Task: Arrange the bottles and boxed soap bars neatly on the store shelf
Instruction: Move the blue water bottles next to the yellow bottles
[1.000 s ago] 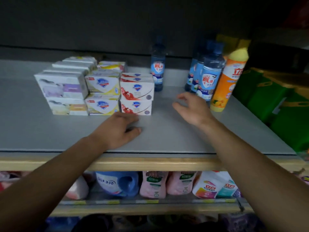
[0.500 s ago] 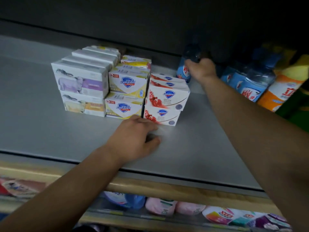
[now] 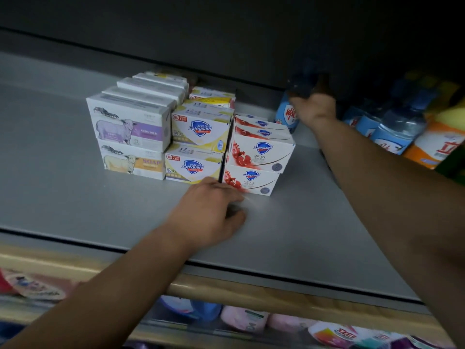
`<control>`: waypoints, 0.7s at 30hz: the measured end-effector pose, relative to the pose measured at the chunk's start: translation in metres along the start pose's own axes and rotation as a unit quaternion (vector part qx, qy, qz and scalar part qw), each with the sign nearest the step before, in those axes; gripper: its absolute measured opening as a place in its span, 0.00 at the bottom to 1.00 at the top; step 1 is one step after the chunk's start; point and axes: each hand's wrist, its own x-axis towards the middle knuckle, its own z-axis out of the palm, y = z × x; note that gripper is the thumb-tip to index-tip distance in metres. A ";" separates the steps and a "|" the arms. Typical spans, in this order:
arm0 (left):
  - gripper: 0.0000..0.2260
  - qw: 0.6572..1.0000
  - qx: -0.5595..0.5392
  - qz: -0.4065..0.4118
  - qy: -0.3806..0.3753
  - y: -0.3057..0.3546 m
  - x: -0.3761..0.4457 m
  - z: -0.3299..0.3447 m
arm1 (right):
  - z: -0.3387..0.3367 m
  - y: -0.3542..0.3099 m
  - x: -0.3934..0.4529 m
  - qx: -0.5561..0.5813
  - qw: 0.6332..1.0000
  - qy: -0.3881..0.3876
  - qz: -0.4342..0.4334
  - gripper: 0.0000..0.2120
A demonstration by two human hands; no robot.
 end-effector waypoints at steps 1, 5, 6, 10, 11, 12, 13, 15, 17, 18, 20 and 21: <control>0.20 1.000 0.000 -0.004 -0.001 0.000 0.000 0.000 | -0.006 0.001 -0.007 0.011 1.000 0.002 -0.003 0.30; 0.22 1.000 0.014 -0.013 -0.010 0.001 0.000 0.000 | -0.037 0.004 -0.047 0.019 1.000 0.010 0.001 0.24; 0.23 1.000 0.017 -0.016 -0.010 0.002 0.000 0.000 | -0.047 0.004 -0.059 0.020 1.000 0.012 -0.007 0.24; 0.23 0.999 0.025 -0.026 -0.028 0.005 -0.001 -0.002 | -0.085 0.004 -0.111 0.010 1.000 0.012 -0.025 0.27; 0.21 0.999 0.021 -0.029 -0.033 0.007 -0.002 -0.004 | -0.094 0.003 -0.123 0.008 1.000 0.012 -0.024 0.27; 0.19 0.999 0.013 -0.031 -0.034 0.009 -0.004 -0.006 | -0.104 0.002 -0.135 0.011 1.000 0.012 -0.021 0.27; 0.18 0.999 -0.002 -0.033 -0.030 0.012 -0.006 -0.009 | -0.113 0.001 -0.146 0.018 1.000 0.010 -0.017 0.27; 0.17 0.997 -0.064 -0.043 0.000 0.024 -0.010 -0.016 | -0.130 0.000 -0.164 0.035 0.999 0.005 -0.003 0.26; 0.17 0.985 -0.156 -0.063 0.033 0.045 -0.015 -0.022 | -0.146 -0.002 -0.177 0.064 0.998 -0.010 0.022 0.24; 0.18 0.975 -0.209 -0.068 0.033 0.058 -0.017 -0.025 | -0.152 -0.004 -0.182 0.096 0.994 -0.024 0.038 0.23; 0.18 0.945 -0.322 -0.059 -0.001 0.087 -0.021 -0.030 | -0.162 -0.010 -0.192 0.177 0.980 -0.062 0.068 0.18; 0.18 0.925 -0.376 -0.055 -0.025 0.101 -0.023 -0.032 | -0.165 -0.013 -0.196 0.207 0.972 -0.079 0.077 0.15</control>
